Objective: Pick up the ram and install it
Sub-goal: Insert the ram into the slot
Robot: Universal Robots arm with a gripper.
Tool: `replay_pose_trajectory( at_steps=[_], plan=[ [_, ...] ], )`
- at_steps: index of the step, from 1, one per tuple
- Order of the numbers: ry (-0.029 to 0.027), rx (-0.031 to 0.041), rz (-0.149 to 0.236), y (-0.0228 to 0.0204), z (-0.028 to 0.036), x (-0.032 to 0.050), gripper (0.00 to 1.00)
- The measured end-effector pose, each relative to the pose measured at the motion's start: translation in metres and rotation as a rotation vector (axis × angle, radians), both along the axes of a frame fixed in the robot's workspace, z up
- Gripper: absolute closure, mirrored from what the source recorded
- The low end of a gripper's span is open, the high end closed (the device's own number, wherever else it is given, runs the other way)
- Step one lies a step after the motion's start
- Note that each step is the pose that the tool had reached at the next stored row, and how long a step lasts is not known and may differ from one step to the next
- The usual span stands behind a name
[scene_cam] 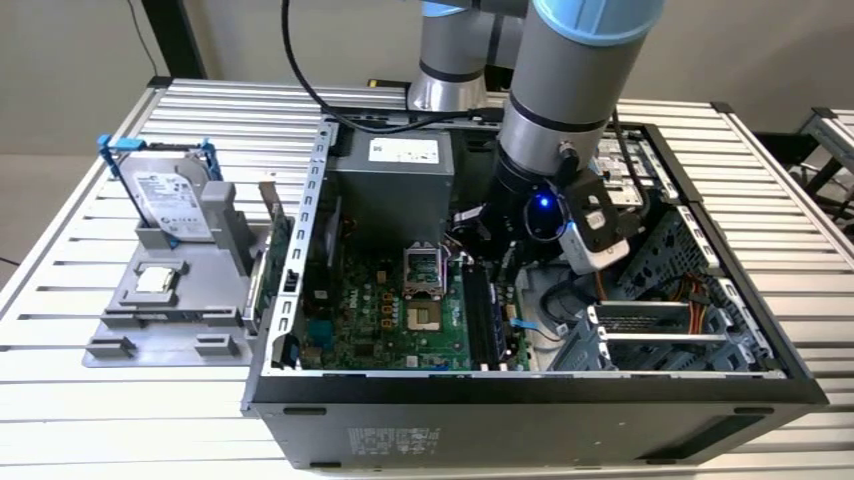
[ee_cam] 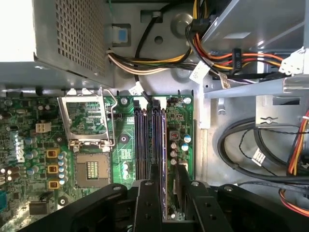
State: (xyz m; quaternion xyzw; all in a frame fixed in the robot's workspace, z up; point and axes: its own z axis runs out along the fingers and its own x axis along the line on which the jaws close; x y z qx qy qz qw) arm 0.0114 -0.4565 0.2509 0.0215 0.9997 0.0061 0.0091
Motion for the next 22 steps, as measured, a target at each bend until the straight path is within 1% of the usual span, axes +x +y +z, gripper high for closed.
replay_pose_trajectory(
  at_steps=[1,2,19,20,22],
  plan=[
    [0.0,0.0,0.0,0.0,0.0001,0.0,0.0],
    [0.0001,-0.0003,0.0,-0.0001,0.0003,0.0,1.0],
    [0.0001,-0.0003,0.0,0.0,0.0019,-0.0002,1.0],
    [0.0001,-0.0003,0.002,0.0,0.0019,-0.0002,1.0],
    [0.0001,-0.0003,0.026,0.0,0.0019,-0.0002,1.0]
  ],
)
